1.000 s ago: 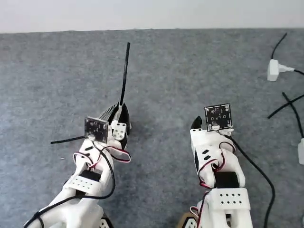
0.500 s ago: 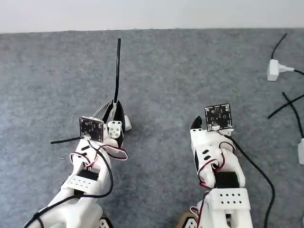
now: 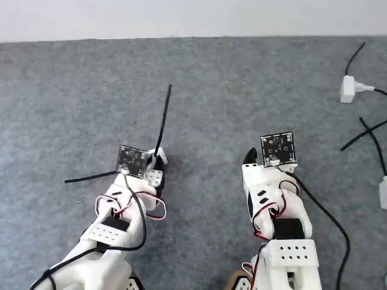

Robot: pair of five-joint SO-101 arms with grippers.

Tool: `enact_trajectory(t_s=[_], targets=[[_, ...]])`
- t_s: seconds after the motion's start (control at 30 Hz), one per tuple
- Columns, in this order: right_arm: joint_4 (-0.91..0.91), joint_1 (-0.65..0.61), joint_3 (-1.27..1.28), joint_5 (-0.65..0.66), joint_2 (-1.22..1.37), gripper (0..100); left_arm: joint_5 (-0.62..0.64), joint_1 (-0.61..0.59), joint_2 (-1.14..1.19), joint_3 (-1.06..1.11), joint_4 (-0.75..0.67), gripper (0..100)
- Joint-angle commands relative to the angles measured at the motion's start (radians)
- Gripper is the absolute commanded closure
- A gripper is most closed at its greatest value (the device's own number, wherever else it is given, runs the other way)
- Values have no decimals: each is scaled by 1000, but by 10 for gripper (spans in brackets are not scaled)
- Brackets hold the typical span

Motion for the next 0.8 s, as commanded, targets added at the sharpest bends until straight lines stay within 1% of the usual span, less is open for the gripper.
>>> enact_trajectory(t_s=[0.0,0.1,0.17,0.23,0.4,0.53,0.63,0.7,0.77], targets=[[-19,-8,-8,12,-13,836,8,18,-11,-21,8,990],[-19,-8,-8,12,-13,836,8,18,-11,-21,6,990],[-19,-8,-8,12,-13,836,8,12,-11,-21,-43,989],[-19,-8,-8,12,-13,836,5,2,-11,-18,-160,989],[-19,-8,-8,12,-13,836,2,-94,-11,-15,-491,989],[-19,-8,-8,12,-13,836,2,-140,-11,41,-629,989],[-19,-8,-8,12,-13,836,2,-143,-9,79,-684,989],[-19,-8,-8,12,-12,836,2,-143,-3,79,-677,989],[-19,-8,-8,12,-10,836,2,-132,-3,79,-624,989]])
